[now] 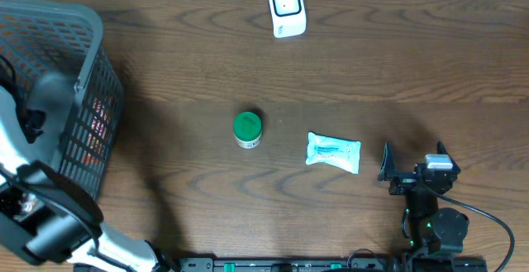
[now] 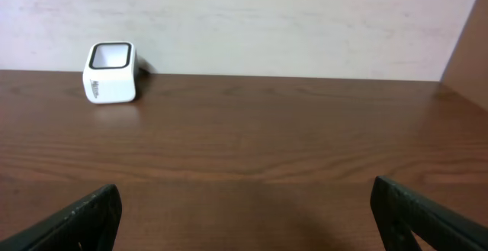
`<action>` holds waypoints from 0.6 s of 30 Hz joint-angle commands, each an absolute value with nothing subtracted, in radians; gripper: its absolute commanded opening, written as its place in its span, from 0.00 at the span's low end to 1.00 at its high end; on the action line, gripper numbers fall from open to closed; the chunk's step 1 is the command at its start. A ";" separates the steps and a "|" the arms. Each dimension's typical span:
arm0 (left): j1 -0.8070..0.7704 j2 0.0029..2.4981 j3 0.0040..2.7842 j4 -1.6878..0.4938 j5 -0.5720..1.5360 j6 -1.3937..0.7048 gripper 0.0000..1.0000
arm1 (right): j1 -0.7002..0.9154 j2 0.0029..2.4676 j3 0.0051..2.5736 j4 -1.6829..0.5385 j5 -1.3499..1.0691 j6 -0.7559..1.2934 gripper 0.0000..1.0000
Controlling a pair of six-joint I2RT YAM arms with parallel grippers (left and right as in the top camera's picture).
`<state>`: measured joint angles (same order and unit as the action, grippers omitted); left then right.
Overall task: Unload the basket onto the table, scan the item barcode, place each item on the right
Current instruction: 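Reach the left gripper into the basket and grasp the orange Kleenex box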
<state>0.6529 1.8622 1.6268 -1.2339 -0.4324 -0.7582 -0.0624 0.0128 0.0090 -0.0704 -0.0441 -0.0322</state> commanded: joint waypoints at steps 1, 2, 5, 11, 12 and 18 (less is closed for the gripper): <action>0.657 1.926 1.620 -1.242 -0.494 -0.753 0.98 | -0.071 0.010 0.006 -0.072 -0.035 -0.015 0.99; 0.657 1.944 1.620 -1.242 -0.499 -0.753 0.98 | -0.072 0.010 0.006 -0.072 -0.035 -0.015 0.99; 0.657 1.989 1.620 -1.242 -0.523 -0.753 0.98 | -0.071 0.010 0.006 -0.072 -0.035 -0.015 0.99; 0.673 2.053 1.620 -1.237 -0.595 -0.754 0.98 | -0.072 0.010 0.006 -0.072 -0.035 -0.015 0.99; 0.679 2.060 1.620 -1.235 -0.593 -0.754 0.98 | -0.071 0.010 0.006 -0.072 -0.035 -0.015 0.99; 0.714 2.114 1.619 -1.215 -0.586 -0.754 0.98 | -0.071 0.010 0.006 -0.072 -0.035 -0.015 0.99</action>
